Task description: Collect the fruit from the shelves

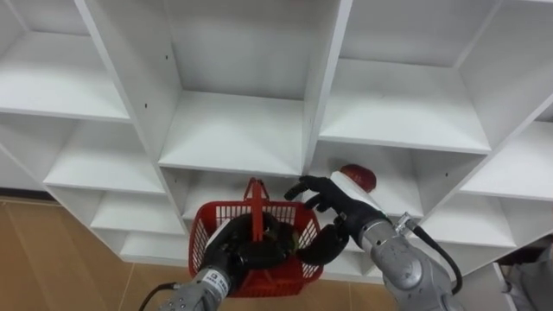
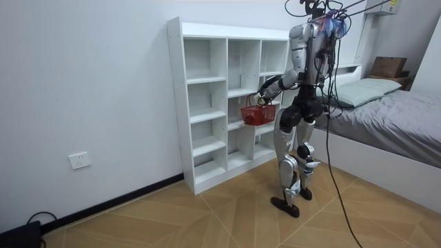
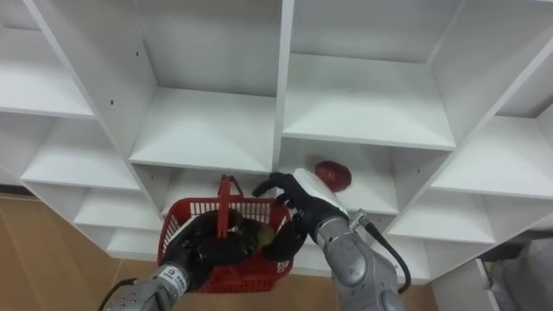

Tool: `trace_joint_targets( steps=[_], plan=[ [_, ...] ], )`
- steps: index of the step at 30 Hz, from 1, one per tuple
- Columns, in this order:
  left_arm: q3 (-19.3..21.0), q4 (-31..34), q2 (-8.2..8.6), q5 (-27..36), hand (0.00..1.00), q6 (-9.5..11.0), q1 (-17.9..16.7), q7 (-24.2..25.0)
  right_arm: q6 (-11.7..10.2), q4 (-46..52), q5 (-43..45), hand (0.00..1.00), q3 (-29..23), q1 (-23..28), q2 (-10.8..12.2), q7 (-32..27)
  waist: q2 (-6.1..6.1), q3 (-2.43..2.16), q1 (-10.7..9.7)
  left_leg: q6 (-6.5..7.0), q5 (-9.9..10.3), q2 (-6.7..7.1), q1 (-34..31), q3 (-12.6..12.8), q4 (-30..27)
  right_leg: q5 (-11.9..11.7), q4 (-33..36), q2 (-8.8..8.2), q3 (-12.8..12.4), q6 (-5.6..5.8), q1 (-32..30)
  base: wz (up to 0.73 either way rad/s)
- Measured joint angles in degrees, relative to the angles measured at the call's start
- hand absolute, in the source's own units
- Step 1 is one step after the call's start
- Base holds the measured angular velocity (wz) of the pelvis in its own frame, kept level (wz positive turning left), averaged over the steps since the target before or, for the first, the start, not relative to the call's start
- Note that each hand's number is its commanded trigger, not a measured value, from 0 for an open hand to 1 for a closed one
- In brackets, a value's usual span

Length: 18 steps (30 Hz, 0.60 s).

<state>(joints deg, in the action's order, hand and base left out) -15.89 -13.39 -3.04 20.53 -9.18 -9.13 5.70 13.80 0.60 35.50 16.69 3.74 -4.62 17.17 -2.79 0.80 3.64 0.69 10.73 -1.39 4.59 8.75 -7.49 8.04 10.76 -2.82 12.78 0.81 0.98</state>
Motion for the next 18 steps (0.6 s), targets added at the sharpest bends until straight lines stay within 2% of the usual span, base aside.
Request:
trace_joint_targets(
  steps=[11, 15, 18],
  plan=[
    [0.79, -0.01, -0.01, 0.04, 1.00, -0.02, 0.00, -0.09, -0.03, 0.01, -2.77, 0.00, -0.87, -0.08, -0.04, -1.09, -0.12, 0.02, -0.14, 0.00, 0.00, -0.01, 0.07, -0.01, -0.02, 0.00, -0.04, -0.01, 0.00, 0.00, -0.04, 0.00],
    [2.66, -0.02, -0.63, 0.03, 1.00, -0.01, -0.21, -0.56, -0.27, 0.06, -7.62, 0.00, -3.55, -0.06, 0.00, -2.56, -0.24, -0.01, -0.34, 0.00, 0.00, -0.01, 0.05, -0.03, -0.06, 0.00, -0.13, 0.00, -0.11, 0.00, 0.13, 0.00],
    [4.18, -0.78, -0.99, 0.02, 1.00, 0.01, -0.81, -0.70, -1.44, 0.06, -9.51, 0.00, -5.17, 0.48, -0.36, -4.27, -0.21, -0.02, -0.61, 0.00, 0.00, 0.01, 0.10, -0.02, -0.07, 0.00, -0.09, 0.00, -0.13, 0.00, 0.19, 0.00]
  ],
)
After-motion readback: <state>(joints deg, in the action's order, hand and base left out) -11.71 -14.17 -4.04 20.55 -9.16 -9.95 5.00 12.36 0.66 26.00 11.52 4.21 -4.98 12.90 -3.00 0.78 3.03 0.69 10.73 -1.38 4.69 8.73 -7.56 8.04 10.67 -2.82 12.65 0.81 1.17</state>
